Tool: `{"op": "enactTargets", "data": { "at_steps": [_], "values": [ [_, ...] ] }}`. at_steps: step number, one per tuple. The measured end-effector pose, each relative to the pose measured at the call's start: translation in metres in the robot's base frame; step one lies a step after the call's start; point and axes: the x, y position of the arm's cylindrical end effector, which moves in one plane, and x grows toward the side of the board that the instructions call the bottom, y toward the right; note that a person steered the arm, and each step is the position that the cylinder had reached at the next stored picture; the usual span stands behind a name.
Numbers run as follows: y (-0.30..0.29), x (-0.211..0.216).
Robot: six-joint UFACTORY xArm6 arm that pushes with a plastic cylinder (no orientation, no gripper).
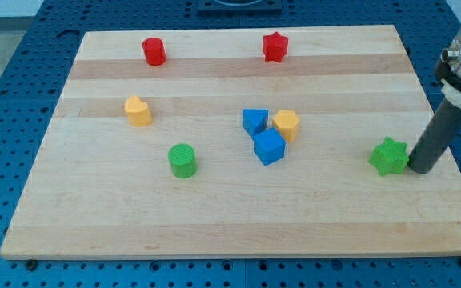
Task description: Move green star towards yellow hexagon
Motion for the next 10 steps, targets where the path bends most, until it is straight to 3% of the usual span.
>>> {"op": "enactTargets", "data": {
  "at_steps": [8, 10],
  "values": [
    [-0.059, -0.001],
    [-0.060, -0.023]
  ]
}}
